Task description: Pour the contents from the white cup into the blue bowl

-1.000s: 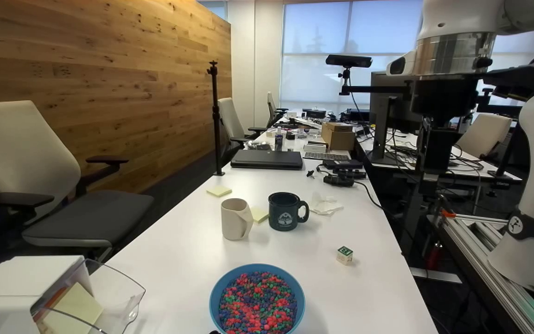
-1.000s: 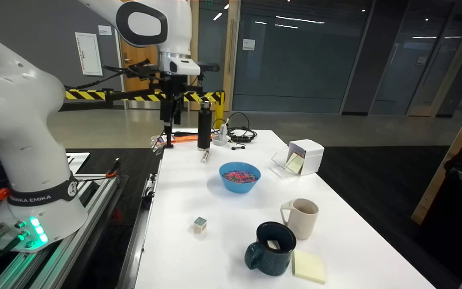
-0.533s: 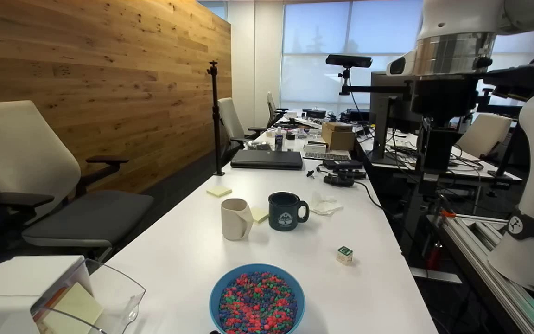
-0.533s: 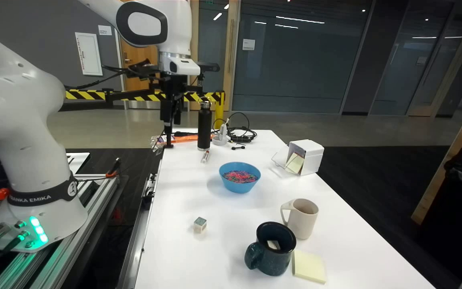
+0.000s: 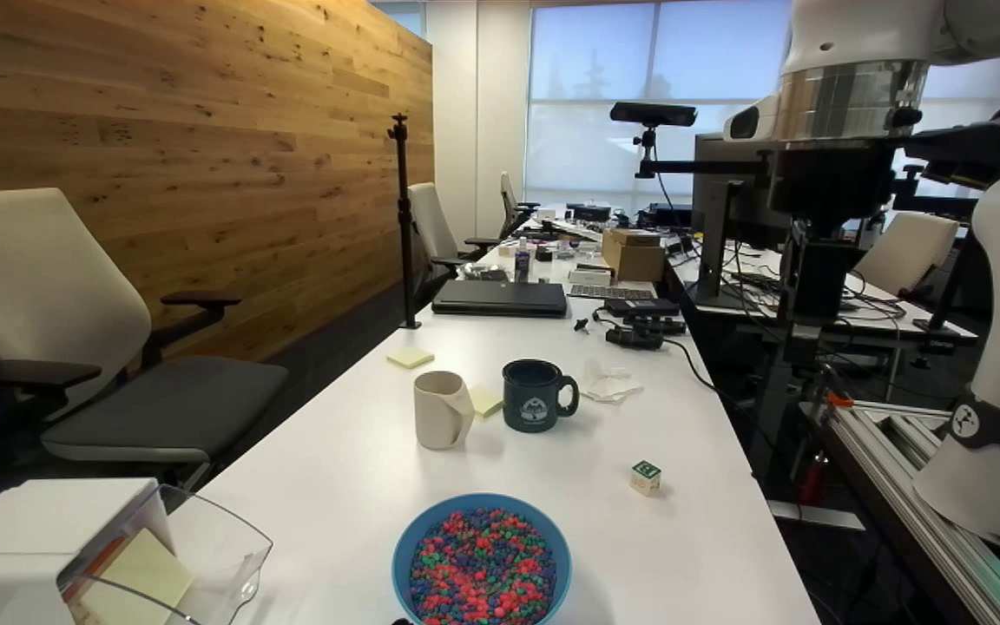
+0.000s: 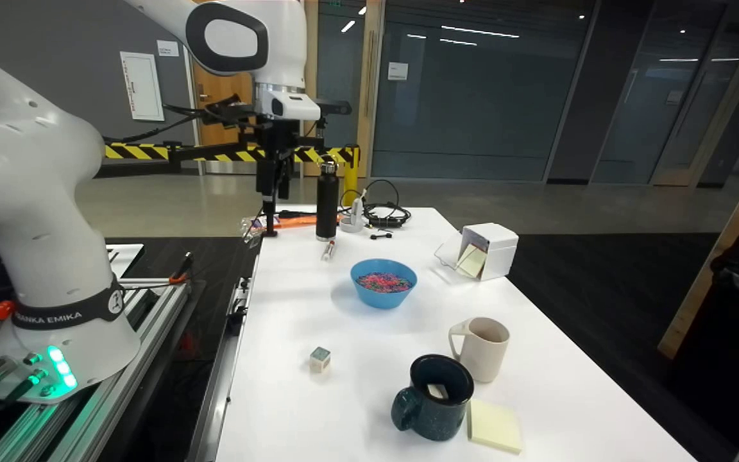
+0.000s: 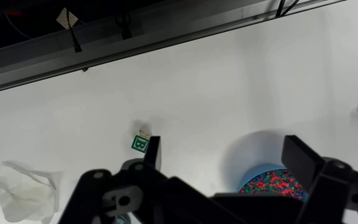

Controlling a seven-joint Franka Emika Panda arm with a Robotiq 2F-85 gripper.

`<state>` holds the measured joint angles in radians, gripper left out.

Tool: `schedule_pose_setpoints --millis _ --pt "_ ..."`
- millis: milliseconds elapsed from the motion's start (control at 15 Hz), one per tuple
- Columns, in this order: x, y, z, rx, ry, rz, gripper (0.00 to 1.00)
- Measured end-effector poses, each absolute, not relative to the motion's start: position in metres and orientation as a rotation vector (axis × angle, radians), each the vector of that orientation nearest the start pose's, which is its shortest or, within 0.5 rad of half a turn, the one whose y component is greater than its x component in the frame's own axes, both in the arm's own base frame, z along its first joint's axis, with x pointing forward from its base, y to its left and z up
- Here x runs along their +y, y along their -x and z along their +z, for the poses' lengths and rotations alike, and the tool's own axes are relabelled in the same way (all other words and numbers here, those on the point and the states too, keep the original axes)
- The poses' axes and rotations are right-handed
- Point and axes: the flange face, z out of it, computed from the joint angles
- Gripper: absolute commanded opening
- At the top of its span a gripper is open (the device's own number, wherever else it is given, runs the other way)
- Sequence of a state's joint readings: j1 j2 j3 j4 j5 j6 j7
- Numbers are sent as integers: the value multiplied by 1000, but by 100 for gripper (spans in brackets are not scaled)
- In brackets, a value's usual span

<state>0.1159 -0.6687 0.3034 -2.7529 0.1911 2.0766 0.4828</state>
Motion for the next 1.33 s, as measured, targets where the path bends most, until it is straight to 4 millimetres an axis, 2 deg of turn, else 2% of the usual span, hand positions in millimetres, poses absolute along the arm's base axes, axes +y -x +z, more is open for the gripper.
schedule_pose_setpoints --millis 267,533,867,1067,1333 --pt "128 -319 405 346 3177 -12 100" --pt "100 -352 419 340 3215 -125 100" --pt "71 -391 424 325 3243 -361 100" --pt "65 -408 426 289 3252 -531 100" --pt "73 -423 422 309 3225 -697 100"
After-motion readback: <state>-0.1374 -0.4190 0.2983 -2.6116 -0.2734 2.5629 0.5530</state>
